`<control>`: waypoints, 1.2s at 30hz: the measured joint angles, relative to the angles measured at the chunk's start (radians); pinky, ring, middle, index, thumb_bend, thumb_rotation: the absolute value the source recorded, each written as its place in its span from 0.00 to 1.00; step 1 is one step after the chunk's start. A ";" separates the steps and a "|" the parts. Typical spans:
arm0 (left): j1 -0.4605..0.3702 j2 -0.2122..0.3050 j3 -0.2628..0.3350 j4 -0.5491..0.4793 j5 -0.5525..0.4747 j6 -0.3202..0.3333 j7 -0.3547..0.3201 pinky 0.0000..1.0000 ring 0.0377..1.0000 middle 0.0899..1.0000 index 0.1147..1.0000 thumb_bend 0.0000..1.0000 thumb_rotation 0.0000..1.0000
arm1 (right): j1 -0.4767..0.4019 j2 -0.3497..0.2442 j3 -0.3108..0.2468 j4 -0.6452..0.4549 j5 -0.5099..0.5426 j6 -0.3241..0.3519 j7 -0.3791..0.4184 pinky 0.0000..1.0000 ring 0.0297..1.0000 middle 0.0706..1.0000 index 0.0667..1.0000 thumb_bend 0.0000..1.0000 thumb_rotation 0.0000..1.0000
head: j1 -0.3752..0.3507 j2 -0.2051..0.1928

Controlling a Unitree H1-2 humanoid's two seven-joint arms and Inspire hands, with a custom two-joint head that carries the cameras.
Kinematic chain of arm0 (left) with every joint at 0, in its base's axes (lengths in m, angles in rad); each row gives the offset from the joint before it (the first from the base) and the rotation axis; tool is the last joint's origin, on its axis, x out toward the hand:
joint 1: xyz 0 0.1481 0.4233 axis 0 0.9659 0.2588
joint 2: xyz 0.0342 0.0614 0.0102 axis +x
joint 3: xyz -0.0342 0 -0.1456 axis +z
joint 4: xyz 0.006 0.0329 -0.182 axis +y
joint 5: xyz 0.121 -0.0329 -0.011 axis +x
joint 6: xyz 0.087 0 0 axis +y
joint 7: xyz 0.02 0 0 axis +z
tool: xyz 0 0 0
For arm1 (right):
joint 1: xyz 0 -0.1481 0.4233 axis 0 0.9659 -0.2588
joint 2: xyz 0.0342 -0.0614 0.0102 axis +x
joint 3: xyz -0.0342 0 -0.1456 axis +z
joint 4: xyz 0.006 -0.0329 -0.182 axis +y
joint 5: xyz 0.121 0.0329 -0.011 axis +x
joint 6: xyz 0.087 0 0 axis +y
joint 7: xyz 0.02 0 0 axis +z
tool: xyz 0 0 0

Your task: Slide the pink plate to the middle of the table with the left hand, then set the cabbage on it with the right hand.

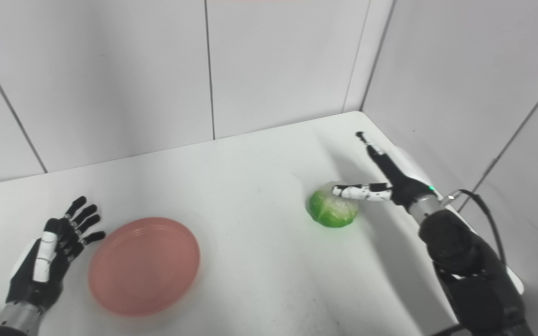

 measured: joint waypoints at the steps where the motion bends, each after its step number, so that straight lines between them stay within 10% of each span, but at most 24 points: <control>1: 0.000 0.000 0.000 0.000 0.000 0.000 0.000 0.90 0.91 0.92 0.92 0.87 1.00 | -0.001 0.000 0.006 -0.003 0.001 0.014 0.006 0.94 1.00 1.00 1.00 1.00 0.54 | 0.000 0.000; 36: -0.002 0.011 0.007 0.001 -0.001 0.002 -0.006 0.91 0.91 0.92 0.92 0.86 1.00 | -0.053 -0.055 0.134 0.090 -0.002 0.076 0.103 0.92 1.00 1.00 1.00 1.00 0.43 | 0.002 0.023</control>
